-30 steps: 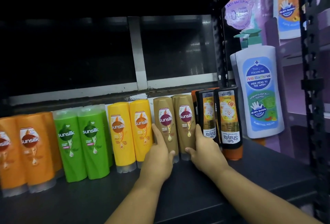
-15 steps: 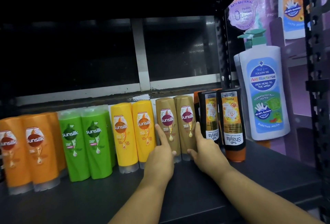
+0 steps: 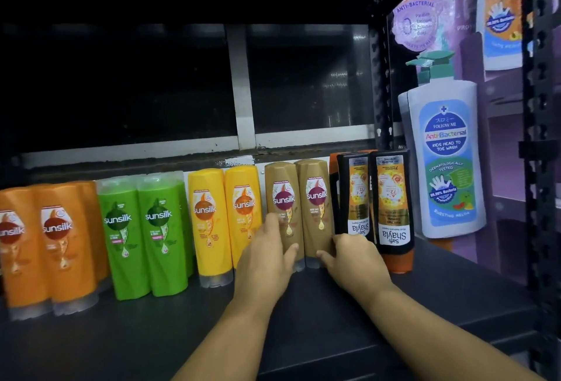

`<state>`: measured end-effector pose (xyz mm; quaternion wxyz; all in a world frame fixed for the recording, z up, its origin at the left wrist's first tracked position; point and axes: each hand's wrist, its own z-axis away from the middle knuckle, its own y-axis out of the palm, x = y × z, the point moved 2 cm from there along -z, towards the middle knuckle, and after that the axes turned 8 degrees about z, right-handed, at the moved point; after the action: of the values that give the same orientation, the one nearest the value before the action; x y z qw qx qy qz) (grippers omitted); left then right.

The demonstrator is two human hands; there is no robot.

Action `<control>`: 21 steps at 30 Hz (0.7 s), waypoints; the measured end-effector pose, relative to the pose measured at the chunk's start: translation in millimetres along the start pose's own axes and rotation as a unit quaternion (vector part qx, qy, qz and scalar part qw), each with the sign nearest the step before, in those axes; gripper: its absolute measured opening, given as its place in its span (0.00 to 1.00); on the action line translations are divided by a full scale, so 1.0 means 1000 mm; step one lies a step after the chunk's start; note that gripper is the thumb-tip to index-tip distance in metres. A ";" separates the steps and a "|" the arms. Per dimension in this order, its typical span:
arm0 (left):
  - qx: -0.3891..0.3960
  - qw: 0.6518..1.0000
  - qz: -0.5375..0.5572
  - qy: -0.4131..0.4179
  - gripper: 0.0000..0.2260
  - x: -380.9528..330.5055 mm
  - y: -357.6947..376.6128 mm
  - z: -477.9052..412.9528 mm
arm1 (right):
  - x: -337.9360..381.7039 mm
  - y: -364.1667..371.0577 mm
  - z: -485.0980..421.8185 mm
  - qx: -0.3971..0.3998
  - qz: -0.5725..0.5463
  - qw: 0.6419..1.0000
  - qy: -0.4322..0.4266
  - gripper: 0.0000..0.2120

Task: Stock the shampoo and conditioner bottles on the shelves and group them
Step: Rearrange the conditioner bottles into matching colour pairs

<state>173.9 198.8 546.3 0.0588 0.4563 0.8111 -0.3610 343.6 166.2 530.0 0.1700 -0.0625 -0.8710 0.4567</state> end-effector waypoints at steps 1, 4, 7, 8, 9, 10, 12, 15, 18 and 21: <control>0.026 0.999 -0.002 0.027 0.14 0.000 0.001 0.001 | -0.001 -0.002 0.001 -0.007 0.011 1.000 0.001 0.15; 0.134 0.988 0.005 0.083 0.09 -0.001 0.006 0.006 | -0.005 -0.012 0.010 0.015 0.033 0.999 -0.025 0.15; 0.193 0.976 0.073 0.075 0.11 -0.004 0.009 0.009 | -0.016 -0.023 0.021 0.085 0.075 0.990 -0.082 0.16; 0.207 0.972 0.090 0.070 0.12 -0.005 0.010 0.009 | -0.023 -0.027 0.026 0.117 0.082 0.985 -0.092 0.17; 0.225 0.967 0.099 0.066 0.13 -0.006 0.012 0.009 | -0.031 -0.030 0.032 0.150 0.076 0.981 -0.099 0.19; 0.244 0.963 0.100 0.063 0.14 -0.008 0.014 0.010 | -0.039 -0.035 0.038 0.182 0.059 0.976 -0.104 0.21; 0.283 0.953 0.095 0.059 0.18 -0.011 0.018 0.011 | -0.054 -0.046 0.050 0.213 0.027 0.970 -0.112 0.26; 0.335 0.937 0.094 0.043 0.24 -0.014 0.022 0.015 | -0.072 -0.063 0.062 0.193 0.039 0.974 -0.115 0.26; 0.389 0.918 0.078 0.031 0.29 -0.014 0.026 0.016 | -0.084 -0.071 0.064 0.174 0.059 0.977 -0.109 0.23; 0.436 0.899 0.035 0.035 0.33 -0.013 0.031 0.016 | -0.089 -0.072 0.065 0.158 0.041 0.983 -0.080 0.21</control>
<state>201.7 189.2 523.5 -0.1617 0.4766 0.5576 -0.6602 407.4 51.4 533.2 0.0885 -0.0342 -0.7953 0.5987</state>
